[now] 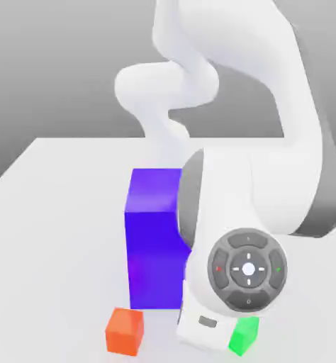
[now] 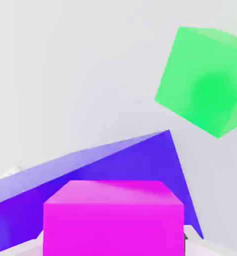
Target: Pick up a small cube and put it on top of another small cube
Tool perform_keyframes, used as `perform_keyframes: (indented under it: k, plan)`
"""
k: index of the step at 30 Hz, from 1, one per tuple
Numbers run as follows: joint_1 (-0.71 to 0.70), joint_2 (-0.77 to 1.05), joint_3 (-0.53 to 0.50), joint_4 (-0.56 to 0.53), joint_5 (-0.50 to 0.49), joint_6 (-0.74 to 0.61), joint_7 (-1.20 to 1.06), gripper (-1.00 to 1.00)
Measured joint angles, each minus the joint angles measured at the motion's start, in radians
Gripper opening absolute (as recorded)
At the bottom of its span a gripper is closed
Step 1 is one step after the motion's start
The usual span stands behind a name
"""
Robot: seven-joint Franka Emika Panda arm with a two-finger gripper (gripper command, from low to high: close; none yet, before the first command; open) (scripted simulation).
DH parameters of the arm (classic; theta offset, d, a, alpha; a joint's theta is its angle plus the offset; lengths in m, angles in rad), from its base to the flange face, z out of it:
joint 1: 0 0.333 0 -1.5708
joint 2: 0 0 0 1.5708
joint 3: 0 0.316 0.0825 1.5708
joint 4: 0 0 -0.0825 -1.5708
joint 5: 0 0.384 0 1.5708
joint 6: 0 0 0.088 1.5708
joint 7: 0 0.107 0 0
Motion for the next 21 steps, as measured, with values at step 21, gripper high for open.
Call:
perform_keyframes:
  k: [21]
  plan:
    - [0.353,-0.116,-0.202,0.115,-0.239,-0.368,1.150,-1.00]
